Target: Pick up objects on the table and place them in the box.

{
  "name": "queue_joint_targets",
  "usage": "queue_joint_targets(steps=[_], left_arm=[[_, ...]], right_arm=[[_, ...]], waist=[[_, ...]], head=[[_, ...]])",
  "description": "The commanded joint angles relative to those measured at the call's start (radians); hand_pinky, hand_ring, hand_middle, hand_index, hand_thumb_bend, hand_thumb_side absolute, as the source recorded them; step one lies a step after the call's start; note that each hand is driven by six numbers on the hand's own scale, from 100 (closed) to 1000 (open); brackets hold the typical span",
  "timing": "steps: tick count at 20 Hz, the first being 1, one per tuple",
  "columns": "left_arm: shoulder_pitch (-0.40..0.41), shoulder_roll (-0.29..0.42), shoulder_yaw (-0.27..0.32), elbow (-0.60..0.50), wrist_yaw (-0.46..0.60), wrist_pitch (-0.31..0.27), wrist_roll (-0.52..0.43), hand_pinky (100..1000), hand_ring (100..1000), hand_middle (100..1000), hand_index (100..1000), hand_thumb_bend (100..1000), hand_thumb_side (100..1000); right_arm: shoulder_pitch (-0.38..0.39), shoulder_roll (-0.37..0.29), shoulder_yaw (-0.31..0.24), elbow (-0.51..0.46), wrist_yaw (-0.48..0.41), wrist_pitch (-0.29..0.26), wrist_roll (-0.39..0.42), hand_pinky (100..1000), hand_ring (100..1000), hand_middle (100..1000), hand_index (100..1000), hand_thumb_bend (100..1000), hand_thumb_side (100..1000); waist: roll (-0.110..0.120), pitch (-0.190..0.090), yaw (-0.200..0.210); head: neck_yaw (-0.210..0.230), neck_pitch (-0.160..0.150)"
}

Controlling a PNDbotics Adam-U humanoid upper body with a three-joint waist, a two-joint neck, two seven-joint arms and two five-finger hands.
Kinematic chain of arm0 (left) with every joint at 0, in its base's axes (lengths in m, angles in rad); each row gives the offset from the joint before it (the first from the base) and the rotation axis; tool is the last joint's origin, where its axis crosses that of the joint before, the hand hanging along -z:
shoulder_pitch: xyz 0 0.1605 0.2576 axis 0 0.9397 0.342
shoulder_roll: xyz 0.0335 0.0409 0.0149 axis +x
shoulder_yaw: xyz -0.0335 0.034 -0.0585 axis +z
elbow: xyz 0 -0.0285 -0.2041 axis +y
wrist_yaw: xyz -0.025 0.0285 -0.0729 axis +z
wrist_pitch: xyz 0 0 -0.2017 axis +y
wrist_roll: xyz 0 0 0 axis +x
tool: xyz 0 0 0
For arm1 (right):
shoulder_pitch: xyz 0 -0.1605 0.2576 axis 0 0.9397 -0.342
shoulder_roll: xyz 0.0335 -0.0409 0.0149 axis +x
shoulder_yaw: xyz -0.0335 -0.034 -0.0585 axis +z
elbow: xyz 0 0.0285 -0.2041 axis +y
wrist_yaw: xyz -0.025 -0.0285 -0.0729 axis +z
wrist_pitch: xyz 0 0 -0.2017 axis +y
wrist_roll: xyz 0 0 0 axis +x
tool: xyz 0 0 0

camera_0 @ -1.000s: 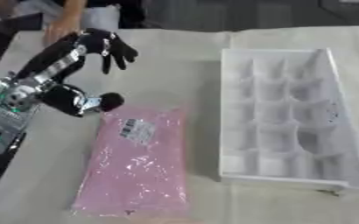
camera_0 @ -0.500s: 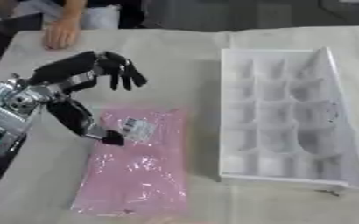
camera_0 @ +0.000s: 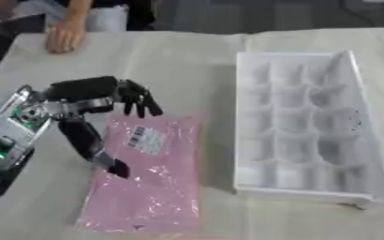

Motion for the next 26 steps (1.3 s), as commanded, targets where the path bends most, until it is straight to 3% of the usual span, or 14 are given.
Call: queue_joint_targets(steps=[1,10,26], left_arm=[[-0.013,0.028,-0.006,0.006,-0.033,0.005,-0.026,457,631,712,854,658,703],[-0.019,0.008,-0.049,0.045,-0.148,0.025,-0.003,489,674,786,897,606,766],[-0.005,-0.008,-0.120,0.115,-0.224,0.025,-0.063,566,733,838,959,675,805]], right_arm=[[-0.018,-0.016,-0.006,-0.013,0.002,0.000,0.005,424,566,522,578,293,1000],[-0.021,-0.016,-0.005,-0.013,0.002,0.000,0.009,424,566,522,577,296,1000],[-0.023,-0.016,-0.004,-0.013,0.000,-0.001,0.014,424,567,523,580,302,1000]], waist=[[-0.002,-0.010,-0.002],[0.000,-0.008,-0.007],[0.006,-0.005,-0.011]], head=[[0.000,0.000],[0.003,0.000],[0.005,0.000]])
